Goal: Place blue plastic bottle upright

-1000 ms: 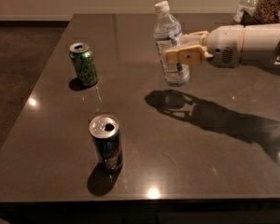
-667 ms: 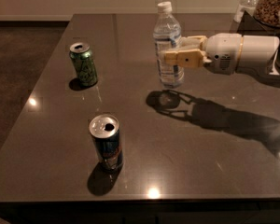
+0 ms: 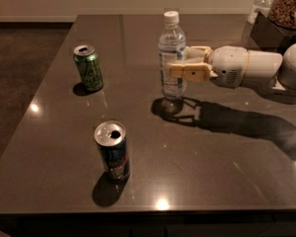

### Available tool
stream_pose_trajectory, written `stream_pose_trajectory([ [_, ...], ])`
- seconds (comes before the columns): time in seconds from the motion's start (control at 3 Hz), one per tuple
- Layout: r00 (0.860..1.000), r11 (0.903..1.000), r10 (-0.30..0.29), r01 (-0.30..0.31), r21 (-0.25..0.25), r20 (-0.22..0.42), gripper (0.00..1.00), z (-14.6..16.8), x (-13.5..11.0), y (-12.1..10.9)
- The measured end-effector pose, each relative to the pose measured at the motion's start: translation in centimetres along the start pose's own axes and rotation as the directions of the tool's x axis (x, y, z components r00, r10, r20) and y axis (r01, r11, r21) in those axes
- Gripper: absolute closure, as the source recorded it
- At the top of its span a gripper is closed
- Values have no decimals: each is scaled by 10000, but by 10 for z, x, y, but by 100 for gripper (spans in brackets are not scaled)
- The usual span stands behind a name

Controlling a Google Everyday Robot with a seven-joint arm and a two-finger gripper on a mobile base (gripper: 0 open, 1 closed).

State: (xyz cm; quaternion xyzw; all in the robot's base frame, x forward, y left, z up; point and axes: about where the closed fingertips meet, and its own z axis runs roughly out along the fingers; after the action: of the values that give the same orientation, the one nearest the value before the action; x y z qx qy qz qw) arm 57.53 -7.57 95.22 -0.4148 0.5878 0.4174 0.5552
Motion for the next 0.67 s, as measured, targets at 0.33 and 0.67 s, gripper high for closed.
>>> stream_pose_trajectory([
  [0.33, 9991, 9989, -312, 322, -335, 287, 100, 3, 5, 3],
  [0.67, 9984, 9982, -353, 373, -464, 436, 90, 5, 10, 3],
])
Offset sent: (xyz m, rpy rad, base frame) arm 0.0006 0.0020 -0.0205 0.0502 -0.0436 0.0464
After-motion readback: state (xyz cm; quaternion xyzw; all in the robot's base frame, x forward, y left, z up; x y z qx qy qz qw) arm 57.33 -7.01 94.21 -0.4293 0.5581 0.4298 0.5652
